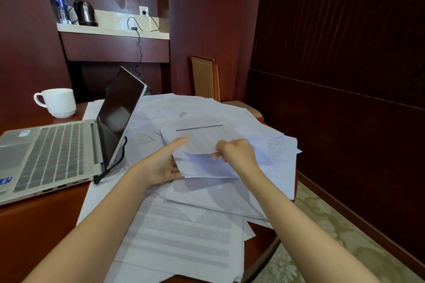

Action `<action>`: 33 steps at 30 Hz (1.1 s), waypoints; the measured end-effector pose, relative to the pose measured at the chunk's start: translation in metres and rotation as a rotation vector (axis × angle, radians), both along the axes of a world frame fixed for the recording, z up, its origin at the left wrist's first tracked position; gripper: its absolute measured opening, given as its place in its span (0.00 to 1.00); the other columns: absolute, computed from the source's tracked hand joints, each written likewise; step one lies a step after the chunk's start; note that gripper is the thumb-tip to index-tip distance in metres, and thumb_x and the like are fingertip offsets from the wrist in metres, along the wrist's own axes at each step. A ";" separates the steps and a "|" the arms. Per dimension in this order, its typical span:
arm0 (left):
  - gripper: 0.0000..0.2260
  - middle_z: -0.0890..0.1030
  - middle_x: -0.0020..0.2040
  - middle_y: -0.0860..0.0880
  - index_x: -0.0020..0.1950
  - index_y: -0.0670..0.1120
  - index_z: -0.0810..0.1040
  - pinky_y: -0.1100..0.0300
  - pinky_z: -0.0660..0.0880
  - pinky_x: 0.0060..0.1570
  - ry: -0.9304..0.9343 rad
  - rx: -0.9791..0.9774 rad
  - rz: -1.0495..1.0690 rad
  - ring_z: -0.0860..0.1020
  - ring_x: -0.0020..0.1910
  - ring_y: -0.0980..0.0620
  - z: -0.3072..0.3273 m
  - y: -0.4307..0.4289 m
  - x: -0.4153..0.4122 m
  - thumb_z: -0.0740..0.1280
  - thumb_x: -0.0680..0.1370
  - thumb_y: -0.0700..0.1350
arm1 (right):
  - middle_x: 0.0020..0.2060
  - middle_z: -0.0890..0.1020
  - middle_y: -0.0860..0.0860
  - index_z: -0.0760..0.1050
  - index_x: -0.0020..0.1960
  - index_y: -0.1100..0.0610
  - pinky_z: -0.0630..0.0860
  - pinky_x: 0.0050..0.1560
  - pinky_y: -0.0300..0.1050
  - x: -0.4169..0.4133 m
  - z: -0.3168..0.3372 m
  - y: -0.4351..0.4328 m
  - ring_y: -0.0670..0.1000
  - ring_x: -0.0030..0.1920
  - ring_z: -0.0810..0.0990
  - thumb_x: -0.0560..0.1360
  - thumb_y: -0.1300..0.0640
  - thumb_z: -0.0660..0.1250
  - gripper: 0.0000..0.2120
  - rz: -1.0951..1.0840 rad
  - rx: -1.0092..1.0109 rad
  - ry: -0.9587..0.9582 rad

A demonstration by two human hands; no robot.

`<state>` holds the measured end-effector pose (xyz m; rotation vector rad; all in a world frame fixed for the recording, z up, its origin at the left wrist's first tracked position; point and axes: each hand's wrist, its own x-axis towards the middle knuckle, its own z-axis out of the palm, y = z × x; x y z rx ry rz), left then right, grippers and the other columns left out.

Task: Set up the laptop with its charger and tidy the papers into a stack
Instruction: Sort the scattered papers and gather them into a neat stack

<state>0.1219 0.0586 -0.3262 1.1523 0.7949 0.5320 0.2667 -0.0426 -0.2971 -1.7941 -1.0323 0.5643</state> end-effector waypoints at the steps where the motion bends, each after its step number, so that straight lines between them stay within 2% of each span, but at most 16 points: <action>1: 0.12 0.84 0.47 0.47 0.53 0.47 0.79 0.62 0.81 0.36 -0.011 -0.009 0.028 0.82 0.43 0.51 -0.001 0.002 0.000 0.62 0.77 0.53 | 0.26 0.74 0.51 0.75 0.27 0.56 0.63 0.28 0.38 -0.004 0.003 -0.003 0.48 0.24 0.66 0.73 0.58 0.62 0.16 0.090 -0.047 0.099; 3: 0.10 0.84 0.40 0.47 0.52 0.42 0.79 0.64 0.79 0.32 0.014 0.025 0.072 0.82 0.38 0.51 -0.003 0.000 0.002 0.64 0.77 0.48 | 0.21 0.73 0.47 0.78 0.32 0.57 0.57 0.24 0.36 -0.009 0.005 -0.008 0.46 0.18 0.61 0.75 0.56 0.61 0.14 0.289 -0.187 0.188; 5: 0.05 0.82 0.35 0.45 0.51 0.37 0.76 0.65 0.76 0.28 0.080 0.077 0.130 0.79 0.35 0.49 -0.005 -0.002 0.005 0.65 0.76 0.36 | 0.23 0.74 0.47 0.81 0.40 0.60 0.56 0.22 0.36 -0.013 0.003 -0.011 0.45 0.18 0.60 0.78 0.53 0.59 0.16 0.435 -0.300 0.138; 7: 0.06 0.80 0.36 0.43 0.51 0.35 0.74 0.61 0.76 0.31 0.110 0.090 0.174 0.77 0.36 0.48 -0.004 -0.003 0.008 0.62 0.75 0.30 | 0.26 0.75 0.48 0.82 0.46 0.61 0.56 0.21 0.35 -0.013 0.001 -0.012 0.45 0.21 0.62 0.79 0.48 0.58 0.20 0.476 -0.350 0.088; 10: 0.10 0.77 0.46 0.40 0.54 0.34 0.73 0.56 0.73 0.39 0.177 0.092 0.194 0.76 0.39 0.44 -0.001 0.000 0.005 0.59 0.75 0.29 | 0.22 0.74 0.46 0.80 0.35 0.55 0.57 0.21 0.35 -0.002 0.004 -0.013 0.45 0.20 0.63 0.77 0.43 0.58 0.22 0.293 -0.298 0.134; 13: 0.06 0.76 0.45 0.41 0.49 0.35 0.73 0.56 0.71 0.38 0.355 0.127 0.204 0.75 0.38 0.42 0.003 0.006 -0.003 0.59 0.75 0.31 | 0.21 0.76 0.48 0.74 0.31 0.57 0.66 0.28 0.37 0.022 0.002 -0.012 0.46 0.21 0.71 0.76 0.45 0.59 0.21 -0.055 -0.101 0.145; 15: 0.13 0.76 0.56 0.38 0.58 0.33 0.73 0.51 0.73 0.51 0.464 0.190 0.201 0.76 0.53 0.38 0.007 0.013 -0.005 0.61 0.75 0.32 | 0.31 0.77 0.51 0.71 0.36 0.57 0.67 0.39 0.42 0.044 -0.007 -0.012 0.53 0.34 0.74 0.76 0.48 0.59 0.16 -0.267 -0.003 -0.017; 16: 0.17 0.73 0.63 0.37 0.63 0.33 0.71 0.49 0.71 0.59 0.516 0.217 0.183 0.73 0.61 0.38 0.010 0.014 -0.004 0.62 0.75 0.32 | 0.33 0.75 0.51 0.69 0.38 0.56 0.66 0.41 0.43 0.054 -0.011 -0.013 0.54 0.37 0.71 0.76 0.50 0.59 0.12 -0.323 0.042 -0.017; 18: 0.20 0.70 0.67 0.38 0.67 0.34 0.69 0.50 0.67 0.65 0.580 0.299 0.144 0.70 0.65 0.39 0.011 0.014 -0.002 0.62 0.75 0.30 | 0.31 0.69 0.50 0.67 0.37 0.56 0.64 0.35 0.42 0.069 -0.020 -0.017 0.52 0.33 0.68 0.75 0.56 0.60 0.09 -0.351 0.074 0.118; 21: 0.21 0.74 0.61 0.42 0.65 0.38 0.71 0.56 0.71 0.55 0.538 0.336 0.081 0.74 0.56 0.43 0.014 0.010 0.002 0.61 0.73 0.28 | 0.30 0.67 0.50 0.70 0.43 0.59 0.61 0.30 0.40 0.082 -0.026 -0.021 0.48 0.29 0.65 0.74 0.65 0.61 0.03 -0.349 0.022 0.292; 23: 0.19 0.76 0.58 0.42 0.58 0.40 0.76 0.54 0.71 0.57 0.539 0.356 0.024 0.74 0.55 0.42 0.014 0.004 0.003 0.65 0.68 0.31 | 0.30 0.65 0.51 0.69 0.48 0.58 0.60 0.29 0.40 0.085 -0.023 -0.019 0.49 0.29 0.62 0.74 0.65 0.61 0.05 -0.315 -0.008 0.330; 25: 0.07 0.77 0.48 0.44 0.43 0.41 0.76 0.57 0.71 0.47 0.530 0.392 0.042 0.73 0.48 0.44 0.016 -0.002 0.003 0.67 0.67 0.33 | 0.31 0.61 0.50 0.65 0.46 0.56 0.58 0.29 0.42 0.083 -0.013 -0.018 0.49 0.29 0.59 0.73 0.64 0.61 0.06 -0.274 -0.065 0.341; 27: 0.02 0.75 0.40 0.45 0.38 0.41 0.76 0.61 0.66 0.36 0.514 0.436 0.087 0.72 0.39 0.47 0.020 -0.013 0.005 0.67 0.67 0.37 | 0.33 0.61 0.51 0.63 0.46 0.56 0.61 0.31 0.43 0.078 -0.004 -0.018 0.51 0.30 0.60 0.74 0.63 0.62 0.07 -0.255 -0.113 0.375; 29: 0.15 0.77 0.41 0.43 0.47 0.38 0.80 0.61 0.67 0.40 0.477 0.421 0.052 0.73 0.37 0.46 0.018 -0.018 0.007 0.69 0.62 0.43 | 0.41 0.66 0.54 0.64 0.51 0.57 0.68 0.43 0.46 0.076 0.001 -0.020 0.55 0.38 0.67 0.73 0.62 0.63 0.10 -0.239 -0.104 0.470; 31: 0.18 0.79 0.48 0.41 0.56 0.38 0.78 0.58 0.68 0.44 0.462 0.384 0.059 0.76 0.44 0.44 0.017 -0.021 0.011 0.68 0.68 0.42 | 0.50 0.67 0.57 0.64 0.58 0.58 0.71 0.57 0.52 0.080 -0.001 -0.021 0.57 0.47 0.69 0.66 0.62 0.67 0.22 -0.200 -0.091 0.580; 33: 0.20 0.75 0.60 0.36 0.65 0.37 0.72 0.55 0.71 0.45 0.439 0.353 0.109 0.75 0.56 0.36 0.013 -0.018 0.017 0.65 0.74 0.39 | 0.53 0.67 0.57 0.65 0.61 0.59 0.72 0.55 0.51 0.079 -0.001 -0.019 0.58 0.49 0.70 0.64 0.64 0.68 0.26 -0.178 -0.131 0.546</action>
